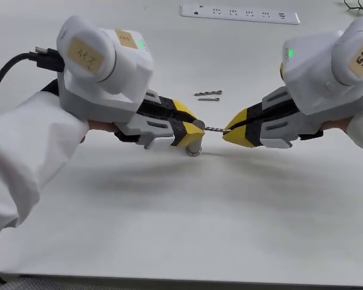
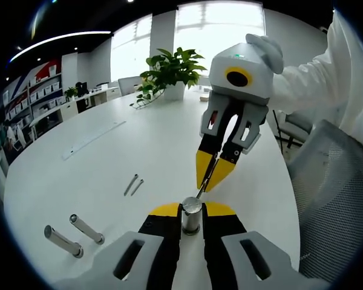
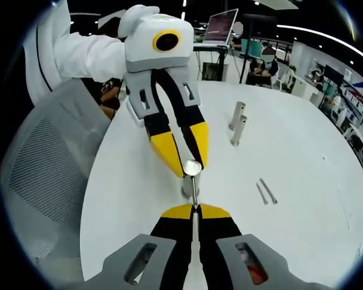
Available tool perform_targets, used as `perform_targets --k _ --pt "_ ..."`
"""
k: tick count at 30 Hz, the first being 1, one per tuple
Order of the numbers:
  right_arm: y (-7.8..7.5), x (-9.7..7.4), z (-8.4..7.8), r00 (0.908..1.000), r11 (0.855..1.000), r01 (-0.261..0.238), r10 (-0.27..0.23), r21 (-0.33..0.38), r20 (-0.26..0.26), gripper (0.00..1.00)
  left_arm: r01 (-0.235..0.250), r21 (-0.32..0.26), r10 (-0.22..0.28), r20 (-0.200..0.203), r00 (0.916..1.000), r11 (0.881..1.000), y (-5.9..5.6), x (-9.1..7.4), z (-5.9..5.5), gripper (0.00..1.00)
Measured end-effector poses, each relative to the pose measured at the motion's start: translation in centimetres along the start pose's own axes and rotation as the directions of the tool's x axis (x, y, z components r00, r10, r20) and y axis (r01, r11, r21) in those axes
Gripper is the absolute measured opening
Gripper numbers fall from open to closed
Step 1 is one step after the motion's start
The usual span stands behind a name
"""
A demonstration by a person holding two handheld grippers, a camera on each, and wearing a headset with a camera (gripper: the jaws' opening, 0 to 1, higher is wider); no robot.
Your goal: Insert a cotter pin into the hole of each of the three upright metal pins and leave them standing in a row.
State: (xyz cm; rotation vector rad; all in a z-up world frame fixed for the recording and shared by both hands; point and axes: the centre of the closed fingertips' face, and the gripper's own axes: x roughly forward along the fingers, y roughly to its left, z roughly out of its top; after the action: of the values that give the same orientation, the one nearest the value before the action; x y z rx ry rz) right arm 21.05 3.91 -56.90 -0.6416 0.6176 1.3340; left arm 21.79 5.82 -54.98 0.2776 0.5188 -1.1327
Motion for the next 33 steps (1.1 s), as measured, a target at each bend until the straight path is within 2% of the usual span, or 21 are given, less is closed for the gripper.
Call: perform_targets --k 4,8,16,21,27,33 --pt "0.3 0.5 1.0 0.9999 1.000 -0.008 0.008 -0.006 0.011 0.00 0.004 0.002 -0.004 0.000 1.0000 1.000 -0.1 0.2 0.0 0.10" --pt "0.0 0.3 1.1 1.0000 1.000 -0.007 0.007 -0.003 0.003 0.00 0.007 0.001 -0.007 -0.002 1.0000 1.000 -0.1 0.3 0.0 0.10" --pt "0.2 0.6 1.5 0.9995 0.998 -0.028 0.027 -0.059 -0.017 0.00 0.013 0.024 -0.013 -0.016 0.9998 1.000 -0.3 0.3 -0.1 0.10" --pt "0.0 0.9 1.5 0.9990 0.997 -0.038 0.036 -0.072 -0.027 0.00 0.015 0.037 -0.015 -0.020 0.9997 0.999 -0.3 0.3 -0.1 0.10" --pt "0.2 1.2 1.5 0.9979 0.988 -0.049 0.042 -0.147 -0.050 0.00 0.016 0.048 -0.015 -0.029 0.9995 0.999 -0.4 0.3 -0.1 0.10" --pt "0.1 1.1 1.1 0.9982 0.989 -0.050 0.044 -0.140 -0.040 0.01 0.014 0.049 -0.012 -0.031 0.9994 0.999 -0.5 0.3 -0.1 0.10"
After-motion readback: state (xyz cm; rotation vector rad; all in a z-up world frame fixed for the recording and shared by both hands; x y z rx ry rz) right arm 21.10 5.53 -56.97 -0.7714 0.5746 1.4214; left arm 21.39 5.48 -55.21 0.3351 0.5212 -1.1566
